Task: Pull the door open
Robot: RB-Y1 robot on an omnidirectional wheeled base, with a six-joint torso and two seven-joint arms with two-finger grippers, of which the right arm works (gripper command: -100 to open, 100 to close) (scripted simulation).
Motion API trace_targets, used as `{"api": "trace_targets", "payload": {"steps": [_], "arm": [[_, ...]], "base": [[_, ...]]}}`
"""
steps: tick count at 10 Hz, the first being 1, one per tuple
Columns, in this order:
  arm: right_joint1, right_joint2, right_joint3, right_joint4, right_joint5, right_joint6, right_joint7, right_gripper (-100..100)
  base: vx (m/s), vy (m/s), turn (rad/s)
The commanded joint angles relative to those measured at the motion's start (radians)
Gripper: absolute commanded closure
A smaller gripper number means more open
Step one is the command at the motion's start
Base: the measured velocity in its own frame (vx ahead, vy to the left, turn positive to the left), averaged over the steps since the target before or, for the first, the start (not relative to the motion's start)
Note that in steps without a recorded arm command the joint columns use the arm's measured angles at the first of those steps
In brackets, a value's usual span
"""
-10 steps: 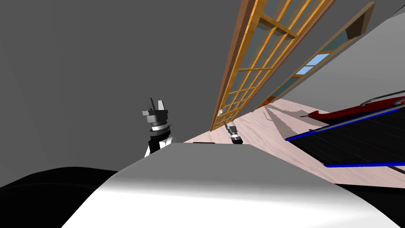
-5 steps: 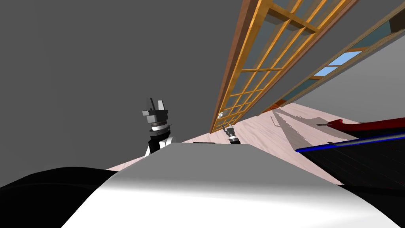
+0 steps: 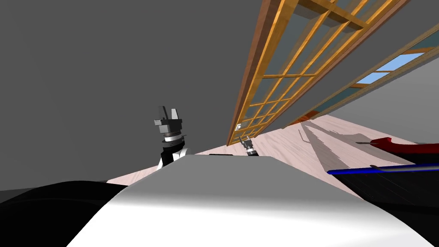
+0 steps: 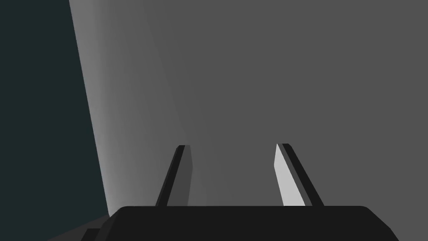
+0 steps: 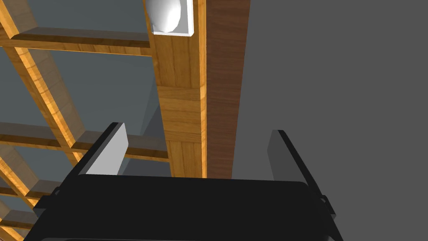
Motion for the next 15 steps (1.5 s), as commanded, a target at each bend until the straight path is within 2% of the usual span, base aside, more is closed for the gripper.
{"api": "trace_targets", "payload": {"steps": [1,6,7,8,9,13,14,15], "arm": [[-0.002,0.009,-0.003,0.027,0.020,-0.008,0.026,-100],[-0.025,0.035,-0.017,0.123,0.068,-0.036,0.097,-100],[-0.023,0.029,-0.016,0.110,0.061,-0.032,0.085,-100],[-0.030,0.006,-0.035,0.143,0.046,-0.051,0.086,-100],[-0.032,-0.001,-0.041,0.154,0.041,-0.057,0.086,-100],[-0.051,-0.066,-0.097,0.248,-0.008,-0.112,0.081,-100],[-0.054,-0.075,-0.106,0.263,-0.015,-0.121,0.080,-100],[-0.054,-0.075,-0.106,0.263,-0.015,-0.121,0.080,-100]], "base": [[0.073,-0.168,0.134],[0.094,-0.147,0.103],[0.050,-0.073,0.033],[-0.016,0.084,0.127],[-0.030,0.135,0.116],[0.042,0.132,0.142],[0.100,0.080,0.129],[0.084,0.031,0.028]]}}
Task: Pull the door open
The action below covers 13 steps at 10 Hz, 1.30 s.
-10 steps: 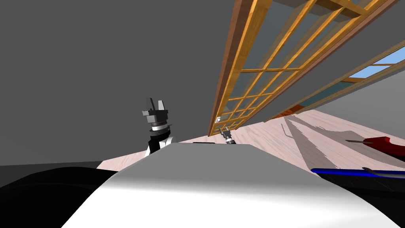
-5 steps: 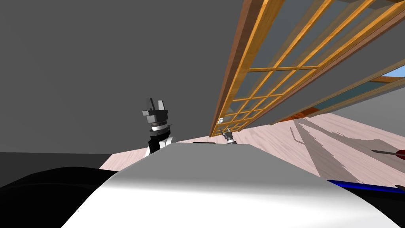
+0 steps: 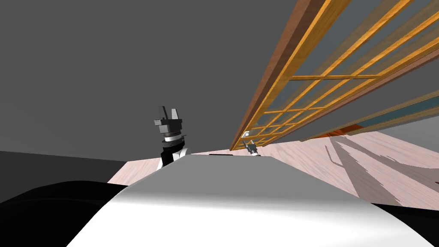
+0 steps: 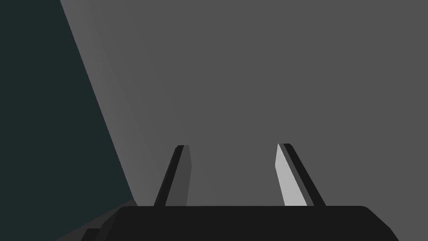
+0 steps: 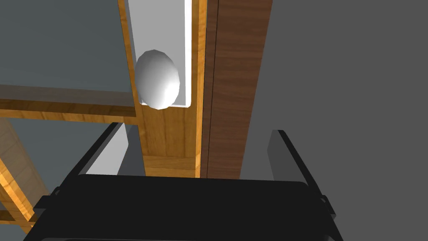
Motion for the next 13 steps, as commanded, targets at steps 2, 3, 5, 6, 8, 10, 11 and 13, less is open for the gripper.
{"api": "trace_targets", "payload": {"steps": [2,3,5,6,8,10,11,13], "arm": [[-0.010,-0.022,-0.021,0.044,-0.018,-0.027,0.005,-100],[-0.013,-0.032,-0.029,0.058,-0.025,-0.035,0.004,-100],[-0.018,-0.048,-0.045,0.084,-0.039,-0.050,0.002,-100],[-0.021,-0.056,-0.052,0.096,-0.045,-0.057,0.002,-100],[-0.029,-0.082,-0.076,0.136,-0.066,-0.080,0.000,-100],[-0.029,-0.078,-0.070,0.133,-0.061,-0.077,0.001,100],[-0.029,-0.078,-0.070,0.133,-0.061,-0.077,0.001,100],[-0.029,-0.078,-0.070,0.133,-0.061,-0.077,0.001,100]], "base": [[0.073,0.005,0.078],[0.098,0.008,0.107],[0.098,0.020,0.086],[0.100,0.010,0.081],[0.145,0.014,0.129],[0.024,0.000,-0.007],[-0.028,-0.012,-0.019],[-0.011,-0.007,0.017]]}}
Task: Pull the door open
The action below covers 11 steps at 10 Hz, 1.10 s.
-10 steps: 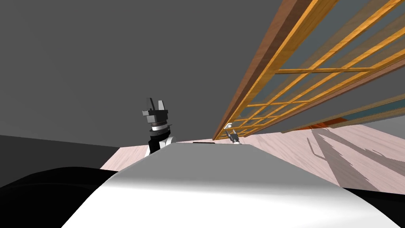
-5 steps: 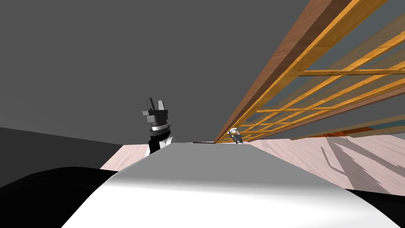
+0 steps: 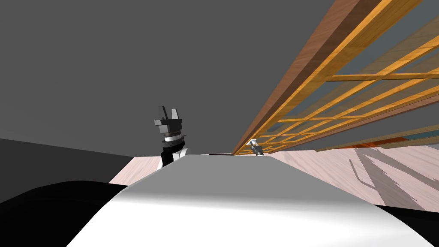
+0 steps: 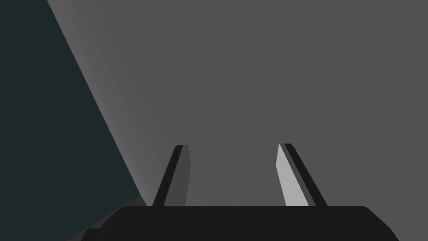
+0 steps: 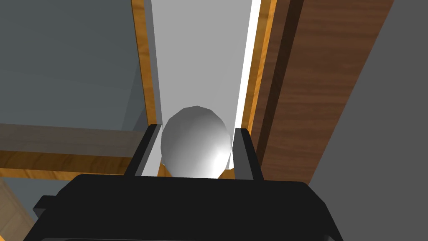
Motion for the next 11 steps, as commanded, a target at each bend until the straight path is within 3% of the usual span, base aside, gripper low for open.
{"api": "trace_targets", "payload": {"steps": [1,2,11], "arm": [[0.002,0.004,0.003,0.002,0.001,-0.001,-0.001,100],[0.002,0.004,0.003,0.002,0.001,-0.001,-0.001,100],[-0.009,-0.005,0.031,0.003,-0.077,0.016,-0.227,100]], "base": [[0.000,0.000,0.000],[0.000,0.000,0.000],[-0.044,-0.020,0.058]]}}
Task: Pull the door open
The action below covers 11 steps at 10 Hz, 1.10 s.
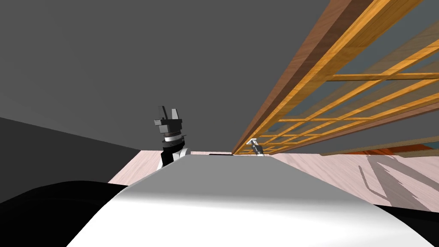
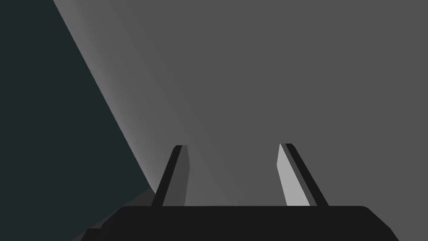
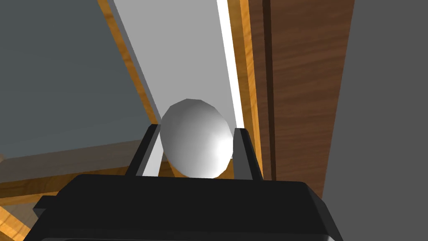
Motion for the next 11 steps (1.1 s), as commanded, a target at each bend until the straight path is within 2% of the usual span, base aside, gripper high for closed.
{"api": "trace_targets", "payload": {"steps": [1,3,7,8,10,11], "arm": [[-0.001,0.000,0.007,0.001,-0.017,0.001,-0.050,100],[-0.003,-0.001,0.013,0.002,-0.030,0.004,-0.088,100],[-0.009,-0.004,0.032,0.004,-0.078,0.014,-0.200,100],[-0.009,-0.004,0.032,0.004,-0.078,0.014,-0.205,100],[-0.013,-0.006,0.046,0.005,-0.113,0.021,-0.269,100],[-0.013,-0.006,0.046,0.005,-0.113,0.021,-0.285,100]], "base": [[-0.040,-0.022,0.084],[-0.050,-0.022,0.050],[-0.046,-0.023,0.068],[-0.039,-0.013,0.037],[-0.053,-0.021,0.086],[-0.043,-0.026,0.054]]}}
